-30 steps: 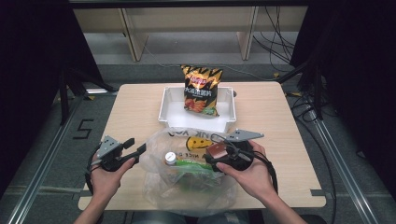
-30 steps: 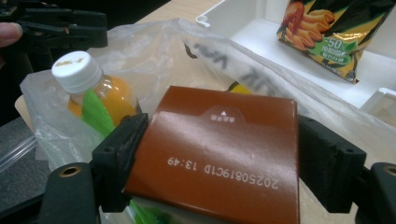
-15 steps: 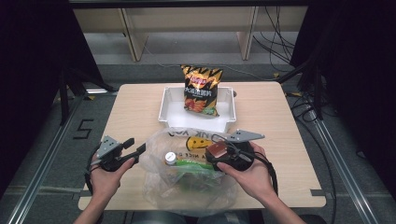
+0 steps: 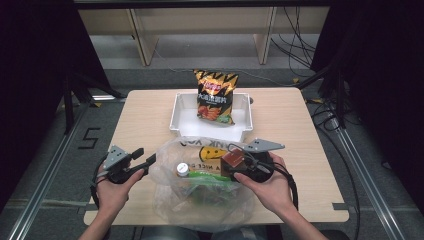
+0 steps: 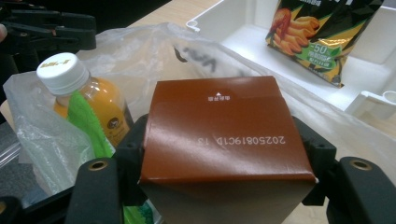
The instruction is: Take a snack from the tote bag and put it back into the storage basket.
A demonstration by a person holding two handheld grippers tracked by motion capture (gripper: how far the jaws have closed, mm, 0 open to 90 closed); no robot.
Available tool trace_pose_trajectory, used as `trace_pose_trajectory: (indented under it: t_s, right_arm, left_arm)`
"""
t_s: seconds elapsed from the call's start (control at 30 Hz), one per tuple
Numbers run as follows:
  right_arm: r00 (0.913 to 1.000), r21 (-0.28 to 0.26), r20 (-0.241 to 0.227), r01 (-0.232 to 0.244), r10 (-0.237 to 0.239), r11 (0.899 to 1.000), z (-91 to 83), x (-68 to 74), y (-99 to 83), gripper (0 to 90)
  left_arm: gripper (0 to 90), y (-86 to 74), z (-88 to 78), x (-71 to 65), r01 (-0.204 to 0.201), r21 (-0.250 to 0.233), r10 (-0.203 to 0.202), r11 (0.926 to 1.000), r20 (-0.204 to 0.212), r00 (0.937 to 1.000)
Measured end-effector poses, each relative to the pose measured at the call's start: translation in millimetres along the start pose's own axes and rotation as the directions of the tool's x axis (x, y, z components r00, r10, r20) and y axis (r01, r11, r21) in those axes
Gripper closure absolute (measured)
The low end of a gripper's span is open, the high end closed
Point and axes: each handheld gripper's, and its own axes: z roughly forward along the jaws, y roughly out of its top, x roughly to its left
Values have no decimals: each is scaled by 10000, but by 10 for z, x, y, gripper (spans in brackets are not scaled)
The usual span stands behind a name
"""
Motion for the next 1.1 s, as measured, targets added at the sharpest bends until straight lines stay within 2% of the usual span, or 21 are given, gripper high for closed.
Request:
trace_pose_trajectory:
  t_s: [0.03, 0.1, 0.27, 0.33, 0.4, 0.57, 0.63, 0.7, 0.73, 0.8, 0.83, 0.87, 0.93, 0.97, 1.07, 1.1]
  right_arm:
    - [9999, -5, 92, 86, -86, 10000, -8, -5, 2, 381]
    - [10000, -157, 30, -38, 39, 9999, -10, 1, 5, 383]
    - [9999, -63, 28, 99, -99, 9999, -26, -11, 20, 385]
    - [9999, -144, -53, -154, 154, 9998, -24, 9, 24, 385]
    - [9999, -151, -65, 101, -102, 9998, -42, -11, 46, 386]
    - [9998, -420, 106, 191, -187, 9989, -101, -21, 110, 386]
    - [9997, -524, 5, 237, -237, 9983, -111, -35, 138, 386]
    - [10000, -468, 62, -20, 23, 9989, -143, -26, 162, 386]
    - [9999, -641, 26, 104, -103, 9979, -138, -37, 173, 386]
    - [10000, -612, 14, 18, -17, 9981, -168, -39, 201, 387]
    - [10000, -763, -59, 55, -60, 9971, -167, -52, 215, 387]
    - [9992, -827, 97, 403, -396, 9958, -182, -70, 233, 387]
    - [9999, -857, -88, -71, 64, 9963, -202, -42, 261, 387]
    - [9998, -978, 41, 180, -177, 9950, -210, -61, 278, 387]
    - [10000, -967, -16, -67, 66, 9953, -245, -55, 318, 388]
    - [9995, -1137, 19, 323, -323, 9930, -244, -80, 333, 388]
  left_arm:
    - [436, -1, 1, -1, 6, 5, -6, 10000, 1, 10000]
    - [435, -1, 1, -3, 11, 2, -11, 10000, 3, 10000]
    - [436, -2, 1, -2, 34, -45, -33, 10000, 34, 10000]
    - [436, -2, 1, -1, 33, -52, -33, 10000, 35, 10000]
    - [436, -2, 2, 0, 30, -48, -30, 10000, 32, 10000]
    - [436, 0, 2, 4, -19, 7, 19, 10000, 5, 10000]
    - [436, -1, 5, 3, -21, 9, 21, 10000, 12, 10000]
    - [436, -2, 5, -1, 3, 9, -3, 10000, 11, 10000]
    - [436, -2, 5, -1, 3, 4, -3, 10000, 11, 10000]
    - [436, -1, 4, -3, 11, -2, -11, 10000, 3, 10000]
    - [436, 0, 3, -4, 11, -4, -11, 10000, 5, 10000]
    - [436, 1, 4, -3, -11, -9, 11, 10000, 15, 10000]
    - [436, 1, 4, -5, -23, -16, 23, 10000, 30, 10000]
    - [435, 2, 5, -5, -40, -14, 40, 10000, 37, 10000]
    - [434, 2, 8, -5, -23, -61, 24, 10000, 63, 10000]
    - [434, 2, 8, -5, -17, -61, 18, 10000, 64, 10000]
